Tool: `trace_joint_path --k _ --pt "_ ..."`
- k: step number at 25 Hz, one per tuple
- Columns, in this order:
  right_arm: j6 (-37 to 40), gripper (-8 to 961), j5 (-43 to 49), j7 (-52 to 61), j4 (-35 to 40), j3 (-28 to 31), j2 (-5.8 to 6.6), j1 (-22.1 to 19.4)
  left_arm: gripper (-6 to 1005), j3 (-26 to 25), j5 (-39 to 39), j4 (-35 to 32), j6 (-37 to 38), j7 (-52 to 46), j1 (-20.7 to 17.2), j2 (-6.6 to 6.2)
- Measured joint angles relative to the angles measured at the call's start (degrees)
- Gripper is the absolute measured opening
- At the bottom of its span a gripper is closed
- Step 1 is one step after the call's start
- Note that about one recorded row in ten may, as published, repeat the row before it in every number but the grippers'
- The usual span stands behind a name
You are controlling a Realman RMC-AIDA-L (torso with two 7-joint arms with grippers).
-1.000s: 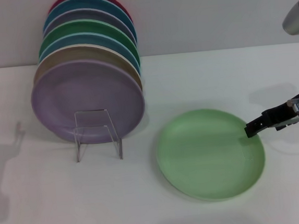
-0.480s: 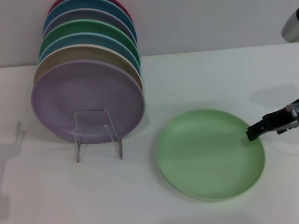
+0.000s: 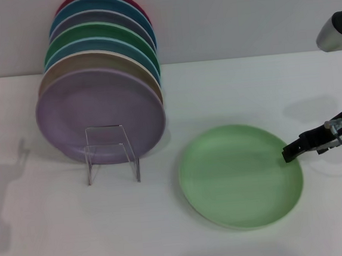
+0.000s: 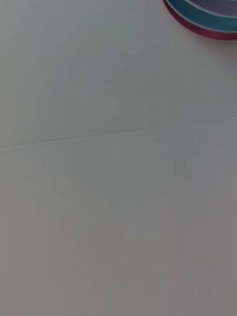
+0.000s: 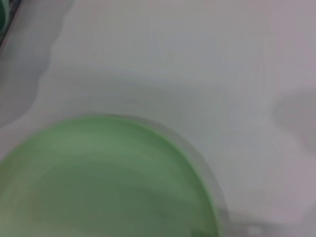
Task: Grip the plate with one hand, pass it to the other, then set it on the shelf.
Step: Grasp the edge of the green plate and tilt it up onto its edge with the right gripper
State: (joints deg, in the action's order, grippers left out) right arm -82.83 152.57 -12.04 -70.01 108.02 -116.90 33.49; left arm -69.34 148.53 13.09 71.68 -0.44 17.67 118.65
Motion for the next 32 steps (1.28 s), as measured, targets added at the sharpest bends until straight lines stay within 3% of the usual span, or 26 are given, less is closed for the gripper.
trace_joint_path --k 32 --pt "3.2 626 0.72 -0.58 5.83 -1.38 -0.02 2.78 805 -0.29 -0.09 -0.35 -0.87 0.0 0.56 0.0"
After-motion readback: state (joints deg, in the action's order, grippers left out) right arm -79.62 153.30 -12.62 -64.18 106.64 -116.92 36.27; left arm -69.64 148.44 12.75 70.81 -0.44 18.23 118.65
